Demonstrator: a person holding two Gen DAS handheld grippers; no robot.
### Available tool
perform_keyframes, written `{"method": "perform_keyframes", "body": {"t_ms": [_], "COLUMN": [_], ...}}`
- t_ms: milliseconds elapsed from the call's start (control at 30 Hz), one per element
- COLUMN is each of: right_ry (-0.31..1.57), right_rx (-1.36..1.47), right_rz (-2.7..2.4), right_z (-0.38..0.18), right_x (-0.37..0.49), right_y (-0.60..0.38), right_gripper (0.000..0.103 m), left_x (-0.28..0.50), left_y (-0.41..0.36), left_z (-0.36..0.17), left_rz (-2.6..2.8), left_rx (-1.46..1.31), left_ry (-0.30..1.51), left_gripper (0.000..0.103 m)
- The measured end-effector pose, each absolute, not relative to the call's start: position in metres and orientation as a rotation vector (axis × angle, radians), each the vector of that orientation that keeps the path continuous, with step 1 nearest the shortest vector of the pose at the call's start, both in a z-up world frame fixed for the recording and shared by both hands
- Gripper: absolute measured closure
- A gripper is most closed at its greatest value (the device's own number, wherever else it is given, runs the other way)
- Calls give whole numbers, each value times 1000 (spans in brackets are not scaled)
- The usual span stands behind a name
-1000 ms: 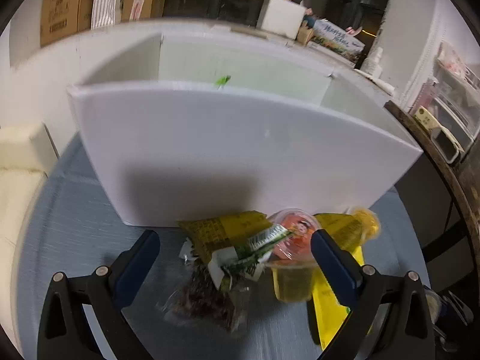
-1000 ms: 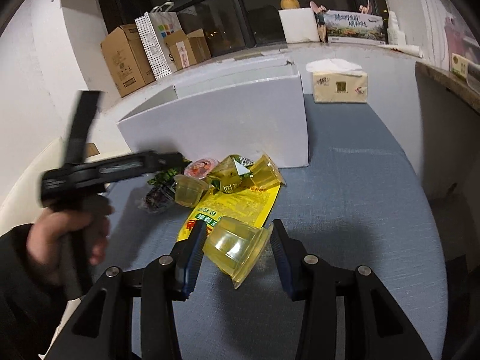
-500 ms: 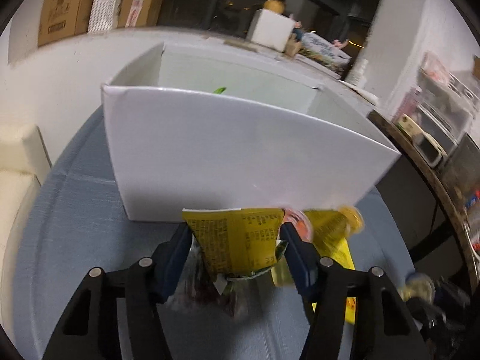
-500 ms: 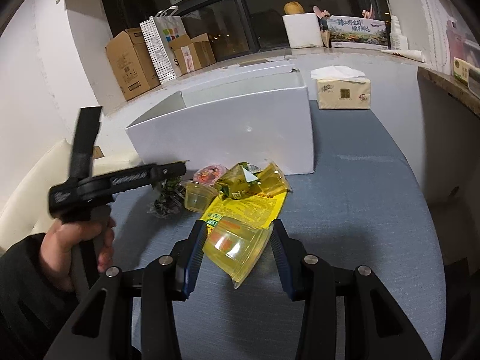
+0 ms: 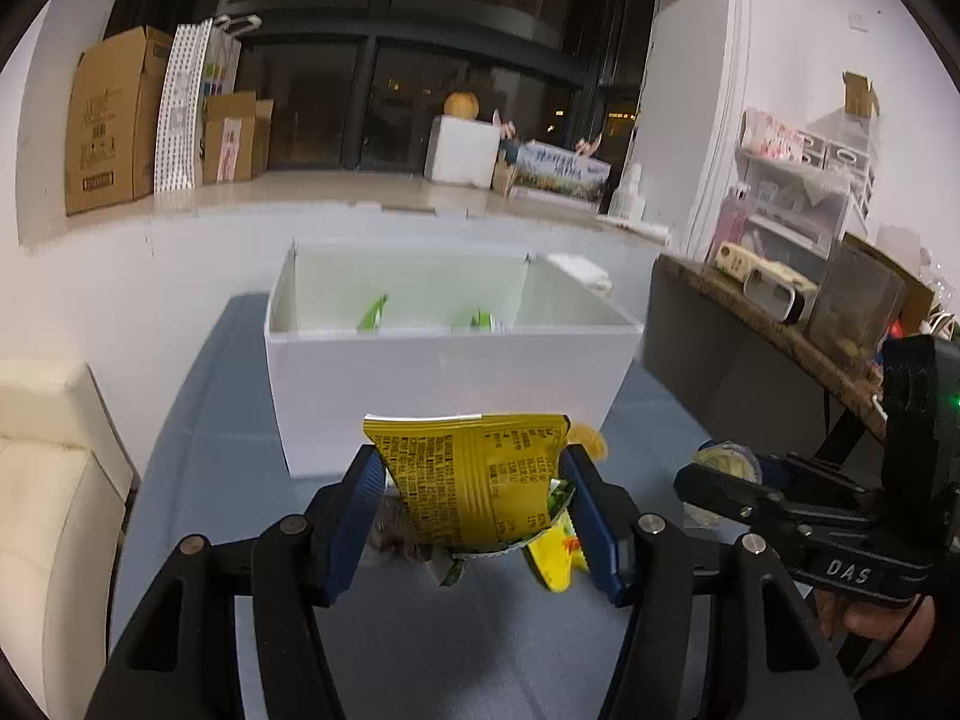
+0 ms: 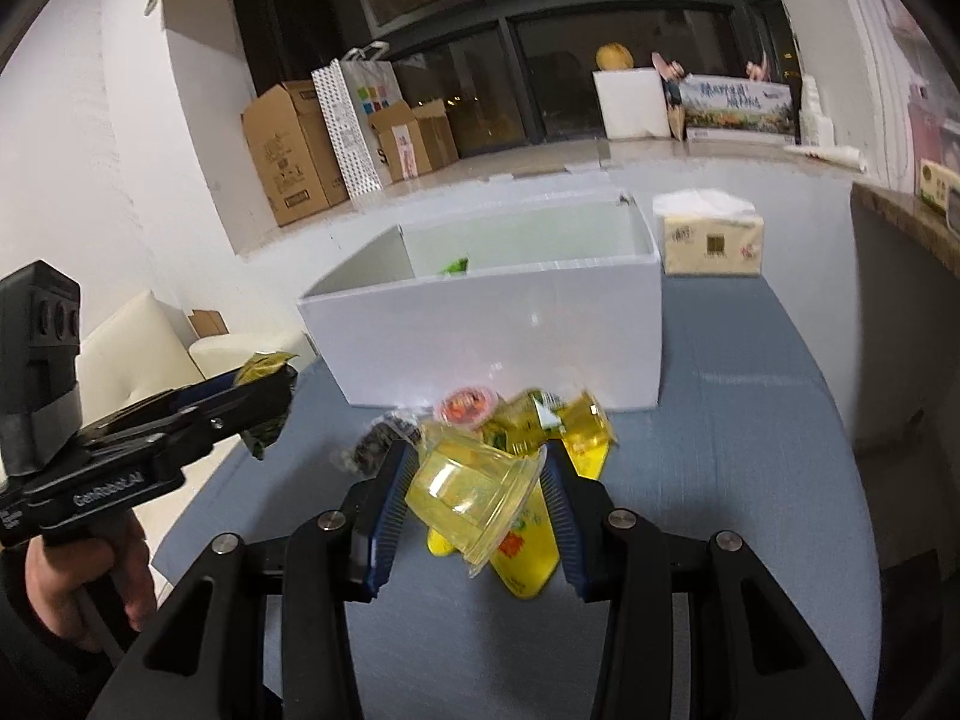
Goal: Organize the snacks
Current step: 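Carry the yellow jelly cup and yellow snack pack into the white box and release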
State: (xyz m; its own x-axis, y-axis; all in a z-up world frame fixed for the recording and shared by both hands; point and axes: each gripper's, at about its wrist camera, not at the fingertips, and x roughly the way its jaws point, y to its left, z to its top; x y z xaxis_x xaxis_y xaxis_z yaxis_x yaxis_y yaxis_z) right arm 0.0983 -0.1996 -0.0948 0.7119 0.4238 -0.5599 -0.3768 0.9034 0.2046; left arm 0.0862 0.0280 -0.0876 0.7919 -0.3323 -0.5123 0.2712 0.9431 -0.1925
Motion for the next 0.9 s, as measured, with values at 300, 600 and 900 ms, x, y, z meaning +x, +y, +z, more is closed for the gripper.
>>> {"method": "perform_keyframes", "body": {"t_ms": [300,600,900], "right_ry": [556,607,672], "right_rx": [63,82,121], "right_rz": [457,403,356], "right_z": [-50,-33,-52], "right_x": [147,247,283], "right_y": [-195,-197,-208], "right_gripper": [56,56,0], "left_x": [149,247,269], "left_y": [35,32,41], "left_z": [-39,-41,-83], "left_rz": [-316,-258,-177], "left_rx": [-107,-66,-93], "left_ry": [494,558,683], "left_gripper": [38,38,0]}}
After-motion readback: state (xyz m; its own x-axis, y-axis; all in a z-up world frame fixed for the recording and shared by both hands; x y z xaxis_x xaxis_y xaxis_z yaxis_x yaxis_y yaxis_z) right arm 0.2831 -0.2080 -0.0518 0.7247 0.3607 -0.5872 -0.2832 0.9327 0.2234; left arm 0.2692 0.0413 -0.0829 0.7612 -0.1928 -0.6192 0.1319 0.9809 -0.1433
